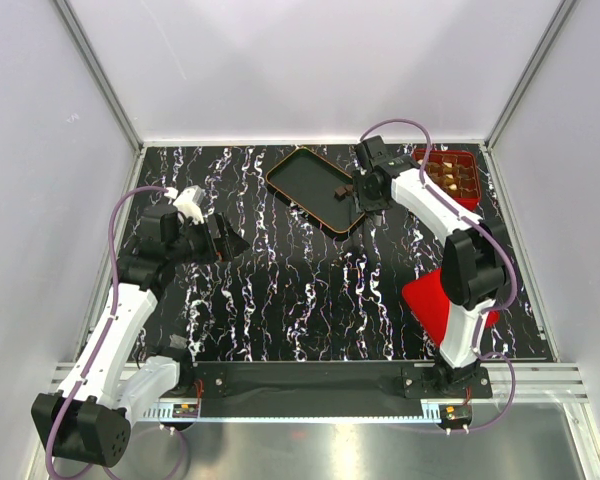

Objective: Pack the chocolate

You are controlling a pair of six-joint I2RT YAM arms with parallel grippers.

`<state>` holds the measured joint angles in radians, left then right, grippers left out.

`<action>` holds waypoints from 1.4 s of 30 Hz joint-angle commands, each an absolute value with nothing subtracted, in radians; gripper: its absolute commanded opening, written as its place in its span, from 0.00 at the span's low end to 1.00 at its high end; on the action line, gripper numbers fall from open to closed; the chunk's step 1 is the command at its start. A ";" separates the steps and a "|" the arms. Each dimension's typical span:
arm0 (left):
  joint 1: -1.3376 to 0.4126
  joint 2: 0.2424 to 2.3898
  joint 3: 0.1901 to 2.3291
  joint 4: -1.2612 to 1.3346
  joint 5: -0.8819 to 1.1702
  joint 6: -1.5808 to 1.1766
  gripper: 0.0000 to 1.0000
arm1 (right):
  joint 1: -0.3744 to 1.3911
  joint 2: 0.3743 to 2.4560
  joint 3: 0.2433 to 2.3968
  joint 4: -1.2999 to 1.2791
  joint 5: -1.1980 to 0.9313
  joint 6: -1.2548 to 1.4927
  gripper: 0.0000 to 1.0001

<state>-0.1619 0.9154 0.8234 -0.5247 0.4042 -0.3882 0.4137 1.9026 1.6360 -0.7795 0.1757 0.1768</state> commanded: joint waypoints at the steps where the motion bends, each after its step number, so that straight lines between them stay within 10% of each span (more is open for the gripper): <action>1: -0.160 0.899 0.828 -0.491 0.396 -0.373 0.99 | 0.425 1.922 1.641 -0.735 0.222 0.169 0.50; 42: -0.160 0.896 0.825 -0.494 0.393 -0.371 0.99 | 0.396 1.852 1.755 -0.848 0.192 0.137 0.38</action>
<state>-0.1619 0.9154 0.8234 -0.5251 0.4038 -0.3878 0.4110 1.9152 1.6974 -0.8169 0.1448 0.1566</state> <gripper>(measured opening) 0.988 0.403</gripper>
